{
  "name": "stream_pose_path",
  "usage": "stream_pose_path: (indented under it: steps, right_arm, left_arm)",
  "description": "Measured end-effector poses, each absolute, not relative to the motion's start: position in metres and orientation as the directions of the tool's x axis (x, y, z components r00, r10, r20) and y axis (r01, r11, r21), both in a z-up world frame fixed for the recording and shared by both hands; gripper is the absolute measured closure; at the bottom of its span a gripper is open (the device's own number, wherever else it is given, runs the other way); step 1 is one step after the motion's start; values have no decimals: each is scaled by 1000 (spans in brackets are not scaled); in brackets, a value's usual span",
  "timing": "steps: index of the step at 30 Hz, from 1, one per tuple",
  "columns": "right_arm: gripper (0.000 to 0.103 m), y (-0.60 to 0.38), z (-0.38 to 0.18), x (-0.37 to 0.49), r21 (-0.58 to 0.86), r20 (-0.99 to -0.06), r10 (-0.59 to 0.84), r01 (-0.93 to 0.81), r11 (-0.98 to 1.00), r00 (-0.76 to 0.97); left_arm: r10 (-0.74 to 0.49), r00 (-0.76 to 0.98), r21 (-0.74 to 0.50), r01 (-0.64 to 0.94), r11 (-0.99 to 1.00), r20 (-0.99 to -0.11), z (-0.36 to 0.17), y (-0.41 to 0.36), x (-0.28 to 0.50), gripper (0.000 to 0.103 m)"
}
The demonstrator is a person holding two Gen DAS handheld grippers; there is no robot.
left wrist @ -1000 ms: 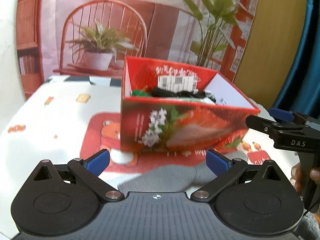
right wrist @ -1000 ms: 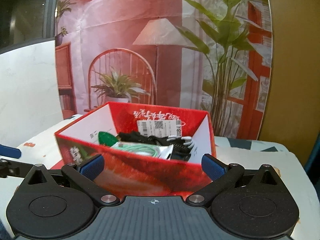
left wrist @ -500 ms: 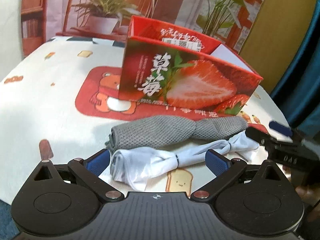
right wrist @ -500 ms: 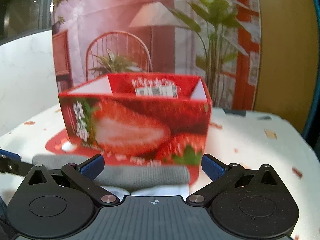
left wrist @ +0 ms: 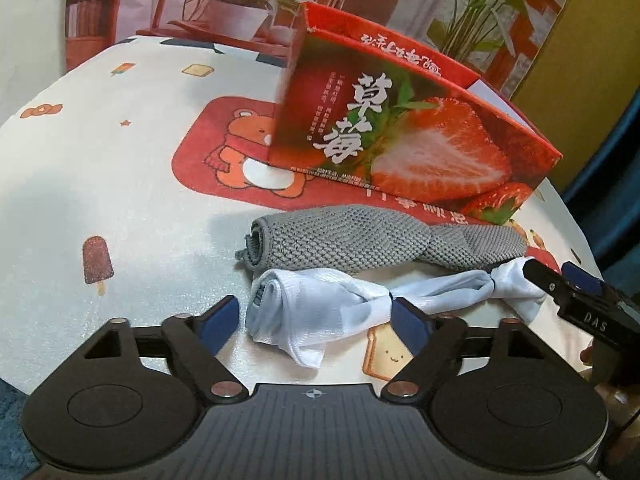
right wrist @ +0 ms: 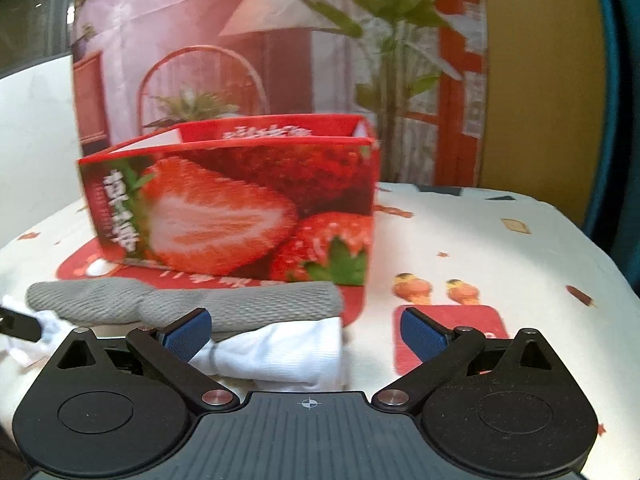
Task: Organize soft objects
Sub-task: 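Close both tools on the white cloth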
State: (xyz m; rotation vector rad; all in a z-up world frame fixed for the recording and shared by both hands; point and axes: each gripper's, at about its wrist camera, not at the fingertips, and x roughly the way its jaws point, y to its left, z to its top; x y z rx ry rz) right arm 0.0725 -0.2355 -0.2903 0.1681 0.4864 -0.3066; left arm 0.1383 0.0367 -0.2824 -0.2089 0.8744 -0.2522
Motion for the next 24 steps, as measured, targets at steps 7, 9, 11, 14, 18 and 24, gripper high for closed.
stream_pose_path:
  steps: [7,9,11,14,18,24]
  right_arm:
    - [26,-247,-308,80,142,-548,-211,339,930,809]
    - [29,-248,-310,81,155,-552,-201,337,929,809]
    - [34,-249,-311,81,166,-554,-194,336,927,810]
    - [46,-249,-312,81,185,-552,-170,319,930,816]
    - [59,-244,-310,81,174,-547,-153,291,941,823]
    - [68,-243,-309,79,188,-539,-127,265,946,833]
  left_arm:
    - [-305,623,-282,138,949,-721,-289,37,140,41]
    - [-304,629,-288,130,949,-715,-289,40,139,47]
    - [-308,633,-296,127,947,-710,-290,42,140,50]
    - [-319,634,-304,137,943,-704,-291,42,140,57]
    - [-330,634,-314,143,939,-699,-292,43,140,60]
    - [-330,634,-313,144,939,-699,-293,41,140,60]
